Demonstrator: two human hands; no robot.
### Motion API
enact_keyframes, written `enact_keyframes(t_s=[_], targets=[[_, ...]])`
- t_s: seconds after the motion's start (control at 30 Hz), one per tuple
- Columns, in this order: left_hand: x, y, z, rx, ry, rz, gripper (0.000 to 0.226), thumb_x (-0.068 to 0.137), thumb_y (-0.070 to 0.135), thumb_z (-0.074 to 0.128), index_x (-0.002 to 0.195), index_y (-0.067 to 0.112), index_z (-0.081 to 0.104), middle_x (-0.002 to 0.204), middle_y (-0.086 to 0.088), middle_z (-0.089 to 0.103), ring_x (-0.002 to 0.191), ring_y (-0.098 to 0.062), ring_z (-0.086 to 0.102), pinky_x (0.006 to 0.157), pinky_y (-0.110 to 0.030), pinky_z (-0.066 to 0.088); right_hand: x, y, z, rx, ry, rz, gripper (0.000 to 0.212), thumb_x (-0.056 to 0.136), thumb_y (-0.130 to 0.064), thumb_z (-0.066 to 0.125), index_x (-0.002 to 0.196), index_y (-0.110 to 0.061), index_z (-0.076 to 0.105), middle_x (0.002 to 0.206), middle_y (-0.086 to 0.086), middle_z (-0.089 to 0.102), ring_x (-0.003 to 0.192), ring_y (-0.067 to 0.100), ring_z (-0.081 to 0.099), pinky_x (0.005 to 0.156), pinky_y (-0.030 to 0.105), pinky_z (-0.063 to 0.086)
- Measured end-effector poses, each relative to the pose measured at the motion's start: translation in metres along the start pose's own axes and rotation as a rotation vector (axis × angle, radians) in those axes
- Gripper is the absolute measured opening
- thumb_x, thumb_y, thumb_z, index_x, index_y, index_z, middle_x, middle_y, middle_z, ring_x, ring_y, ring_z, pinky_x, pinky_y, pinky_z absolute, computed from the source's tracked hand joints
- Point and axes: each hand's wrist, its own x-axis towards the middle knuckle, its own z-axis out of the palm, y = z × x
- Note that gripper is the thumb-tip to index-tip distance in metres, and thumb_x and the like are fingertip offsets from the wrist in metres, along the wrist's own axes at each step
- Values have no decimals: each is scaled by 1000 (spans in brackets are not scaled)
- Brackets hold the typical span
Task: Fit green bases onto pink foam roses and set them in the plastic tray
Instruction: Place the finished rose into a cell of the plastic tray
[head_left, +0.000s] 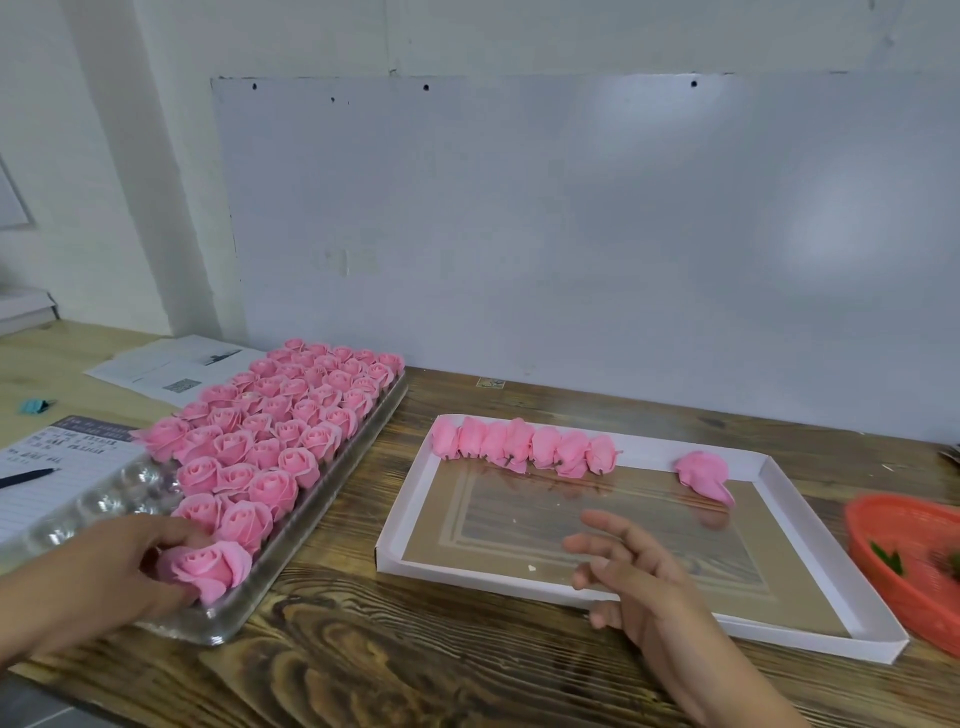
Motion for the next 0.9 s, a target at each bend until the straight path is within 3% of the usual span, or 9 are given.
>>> enact_keyframes(t_s=[0.1,0.17,0.23,0.33,0.6,0.67,0.73,0.83,0.9], targets=[[11,-17,2,-25,-19,-62,67,31,96,66,82,53,74,67,26,69,59,4,64,55,-21,46,-1,-1,-1,0,-6,1,55,69,-11,70,123,-11,61,108,17,70,74,20,66,48,27,49],[16,-24,3,-19,-42,-66,72,30,98,62,83,52,75,69,25,70,61,3,66,56,-23,48,-1,-1,-1,2,-6,2,56,68,-11,70,123,-11,61,107,16,70,74,20,66,48,27,49],[18,-22,1,3,-67,-61,65,33,93,71,84,53,75,70,25,70,62,3,66,57,-23,48,-1,-1,0,4,-3,0,56,68,-11,70,123,-10,60,106,16,71,73,20,66,47,27,49],[18,-7,-2,74,-120,-53,47,41,69,87,85,55,74,70,28,70,60,4,66,57,-20,48,-1,-2,2,6,3,-4,55,68,-9,68,123,-9,60,104,16,71,72,20,65,47,27,48],[0,35,-17,58,-117,-57,44,36,50,95,75,53,74,67,24,69,61,1,64,57,-23,46,-2,-2,2,2,4,-5,57,66,-11,71,122,-10,61,105,16,71,72,20,65,47,27,48],[-10,35,-24,63,-104,-33,59,29,64,95,83,55,73,71,24,69,64,1,64,58,-24,47,-2,-2,2,2,1,0,57,66,-12,71,122,-10,61,105,17,70,73,21,65,48,27,48],[-21,41,-38,126,-71,6,67,35,78,84,98,62,67,84,26,70,72,3,65,63,-19,49,-2,-3,2,2,-1,0,57,66,-12,72,122,-9,61,103,17,70,72,21,65,47,28,48],[-43,104,-62,86,89,41,70,52,46,95,105,70,58,85,26,66,73,2,63,66,-16,48,-2,-4,2,-1,0,2,54,66,-11,72,120,-8,62,99,19,70,71,21,65,47,28,48],[-61,169,-72,16,154,128,52,66,44,85,104,68,59,76,27,65,64,0,63,57,-15,50,-2,-4,2,-7,0,7,52,68,-11,71,119,-5,63,97,20,70,71,21,64,47,28,47]])
